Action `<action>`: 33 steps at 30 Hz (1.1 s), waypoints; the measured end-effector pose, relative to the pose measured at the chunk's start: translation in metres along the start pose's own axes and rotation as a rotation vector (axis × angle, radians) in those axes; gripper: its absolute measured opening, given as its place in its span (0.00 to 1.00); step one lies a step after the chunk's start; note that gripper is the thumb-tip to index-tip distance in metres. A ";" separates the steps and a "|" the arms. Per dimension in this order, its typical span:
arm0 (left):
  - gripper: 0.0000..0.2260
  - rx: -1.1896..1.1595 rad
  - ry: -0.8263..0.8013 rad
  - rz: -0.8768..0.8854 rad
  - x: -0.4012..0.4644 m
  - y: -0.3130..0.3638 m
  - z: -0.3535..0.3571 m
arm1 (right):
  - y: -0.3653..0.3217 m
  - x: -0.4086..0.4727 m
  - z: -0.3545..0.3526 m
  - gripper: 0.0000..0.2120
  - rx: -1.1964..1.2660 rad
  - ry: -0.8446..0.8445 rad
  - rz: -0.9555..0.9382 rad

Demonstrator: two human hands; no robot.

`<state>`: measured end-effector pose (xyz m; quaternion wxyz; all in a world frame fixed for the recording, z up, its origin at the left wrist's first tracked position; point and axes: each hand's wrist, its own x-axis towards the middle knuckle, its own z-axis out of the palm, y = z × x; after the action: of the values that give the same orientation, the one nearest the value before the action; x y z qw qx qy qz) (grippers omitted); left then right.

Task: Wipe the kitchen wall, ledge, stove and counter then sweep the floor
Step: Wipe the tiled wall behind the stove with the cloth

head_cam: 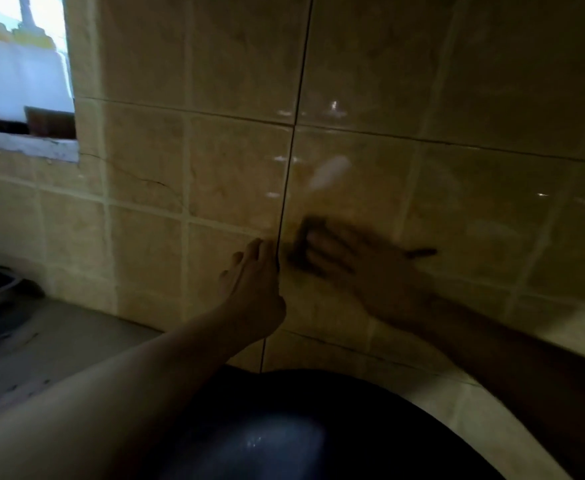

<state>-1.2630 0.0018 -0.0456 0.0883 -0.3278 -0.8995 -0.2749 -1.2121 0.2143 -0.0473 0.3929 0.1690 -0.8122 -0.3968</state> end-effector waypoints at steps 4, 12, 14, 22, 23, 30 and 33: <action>0.31 0.003 0.001 -0.017 -0.009 0.010 0.009 | -0.018 -0.052 0.000 0.23 0.067 -0.140 -0.165; 0.35 0.016 0.029 0.057 -0.010 0.055 0.020 | 0.085 -0.019 -0.058 0.22 -0.111 0.053 0.289; 0.34 0.017 0.025 0.051 -0.011 0.066 0.027 | 0.082 -0.027 -0.056 0.22 -0.131 0.098 0.318; 0.34 0.082 0.008 0.073 -0.034 0.098 0.061 | 0.022 -0.145 -0.036 0.22 0.022 -0.194 -0.112; 0.33 0.077 0.018 0.090 -0.036 0.107 0.062 | 0.029 -0.149 -0.041 0.22 0.017 -0.184 -0.091; 0.34 0.062 0.083 0.106 -0.024 0.159 0.071 | 0.127 -0.142 -0.080 0.27 -0.128 0.029 0.324; 0.35 0.042 0.102 0.097 -0.029 0.173 0.083 | 0.119 -0.170 -0.080 0.24 -0.104 0.103 0.388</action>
<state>-1.1282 0.1421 -0.0492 0.1540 -0.3547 -0.8825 -0.2677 -1.0378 0.3481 -0.0107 0.5112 0.0090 -0.7868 -0.3459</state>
